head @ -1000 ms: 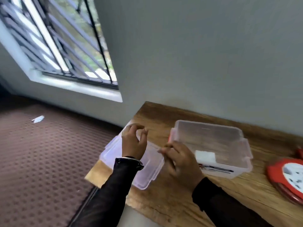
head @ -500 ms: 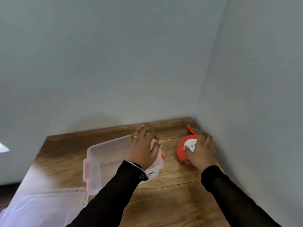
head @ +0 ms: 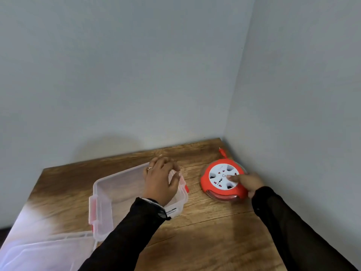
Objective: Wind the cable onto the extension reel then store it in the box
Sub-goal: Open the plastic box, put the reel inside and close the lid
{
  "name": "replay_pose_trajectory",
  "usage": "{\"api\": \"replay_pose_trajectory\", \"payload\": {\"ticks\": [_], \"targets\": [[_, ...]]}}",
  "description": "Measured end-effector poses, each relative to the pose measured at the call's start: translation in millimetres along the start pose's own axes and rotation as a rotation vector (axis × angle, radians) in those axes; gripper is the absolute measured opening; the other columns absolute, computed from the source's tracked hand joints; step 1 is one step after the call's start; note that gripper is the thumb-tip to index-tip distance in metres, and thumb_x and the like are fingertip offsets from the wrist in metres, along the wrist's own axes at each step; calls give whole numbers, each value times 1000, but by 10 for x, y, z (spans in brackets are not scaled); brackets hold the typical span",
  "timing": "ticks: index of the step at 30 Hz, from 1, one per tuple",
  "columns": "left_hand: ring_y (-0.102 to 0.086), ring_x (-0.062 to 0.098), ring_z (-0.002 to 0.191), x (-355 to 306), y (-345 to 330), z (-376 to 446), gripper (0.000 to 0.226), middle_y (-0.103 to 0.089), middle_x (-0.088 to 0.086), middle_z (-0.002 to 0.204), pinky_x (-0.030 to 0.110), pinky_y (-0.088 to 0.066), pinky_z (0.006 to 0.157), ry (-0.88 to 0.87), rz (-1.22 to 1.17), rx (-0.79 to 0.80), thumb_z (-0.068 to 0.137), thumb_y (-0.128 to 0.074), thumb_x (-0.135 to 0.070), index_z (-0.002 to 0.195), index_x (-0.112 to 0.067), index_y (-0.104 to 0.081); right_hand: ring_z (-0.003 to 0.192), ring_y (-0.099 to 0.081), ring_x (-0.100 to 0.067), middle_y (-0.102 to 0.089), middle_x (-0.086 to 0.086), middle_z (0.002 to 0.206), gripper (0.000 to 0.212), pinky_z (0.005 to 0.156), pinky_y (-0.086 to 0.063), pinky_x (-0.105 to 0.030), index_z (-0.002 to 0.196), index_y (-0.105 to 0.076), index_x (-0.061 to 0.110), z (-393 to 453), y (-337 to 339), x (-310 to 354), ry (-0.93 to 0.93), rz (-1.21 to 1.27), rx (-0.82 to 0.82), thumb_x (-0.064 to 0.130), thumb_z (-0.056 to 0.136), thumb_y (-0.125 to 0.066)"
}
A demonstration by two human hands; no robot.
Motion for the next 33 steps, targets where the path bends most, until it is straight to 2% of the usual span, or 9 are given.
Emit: {"api": "replay_pose_trajectory", "payload": {"ticks": [2,5,10,16,23,26,28,30,33], "targets": [[-39,21,127,80,75,-3,8,-59,-8,116,42,-31,98,33,4,-21,84,-62,-28,91,-27,-66,83,-67,-33,-68,-23,101,54,70,-57,-41,107,-59,-4,-85,-48,123,120,10,6,-7,58,-82],[-44,23,122,209,230,2,7,-61,-6,114,40,-31,94,87,9,-79,83,-63,-27,90,-26,-65,85,-63,-25,-65,-5,96,58,65,-49,-29,102,-54,12,-324,-158,457,366,-215,0,-3,55,-84],[-52,23,107,453,561,-4,5,-66,-6,101,35,-29,85,209,-9,-258,83,-64,-24,88,-24,-65,87,-61,-11,-63,12,94,58,77,-45,-25,101,-61,37,-1009,-455,1205,874,-557,47,16,53,-86],[-51,25,109,721,895,-152,10,-66,-3,100,35,-29,84,367,23,-387,81,-64,-21,91,-20,-64,91,-62,-5,-66,17,100,54,81,-51,-29,103,-61,39,-1853,-1116,1891,1220,-874,480,26,57,-84],[-52,32,100,1046,1190,-535,15,-64,8,102,37,-38,86,545,98,-428,79,-63,-17,94,-11,-63,82,-56,-6,-59,12,99,47,57,-45,-21,104,-63,34,-1975,-2228,1609,1152,-1438,887,22,62,-81],[-52,27,92,1253,1230,-722,16,-63,7,103,34,-40,80,696,145,-269,79,-58,-18,95,-15,-57,89,-56,-12,-59,8,105,47,65,-46,-25,107,-65,28,-1834,-2530,1360,1088,-1523,994,18,64,-81],[-53,26,90,1354,1207,-843,19,-64,8,104,30,-39,77,814,148,-145,78,-57,-19,96,-16,-55,82,-53,-5,-56,10,101,46,62,-42,-22,108,-66,26,-1726,-2636,1248,1023,-1517,1046,15,65,-81],[-57,29,96,1431,1168,-929,20,-64,10,106,30,-42,77,900,167,-44,77,-57,-18,97,-14,-56,78,-51,0,-54,16,95,46,60,-43,-19,109,-65,28,-1616,-2690,1193,925,-1467,1078,15,67,-80],[-55,31,109,1539,1096,-1010,30,-61,10,118,34,-45,88,946,310,112,79,-54,-15,109,-13,-54,83,-62,-10,-59,11,101,44,61,-53,-23,107,-62,34,-1462,-2708,1126,793,-1389,1105,20,69,-80]]}}
Point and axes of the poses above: each hand's wrist, its own z-axis towards the middle knuckle, its own y-axis out of the back of the hand, x = y × z, the point moved 1 cm from there along z, towards the middle knuckle
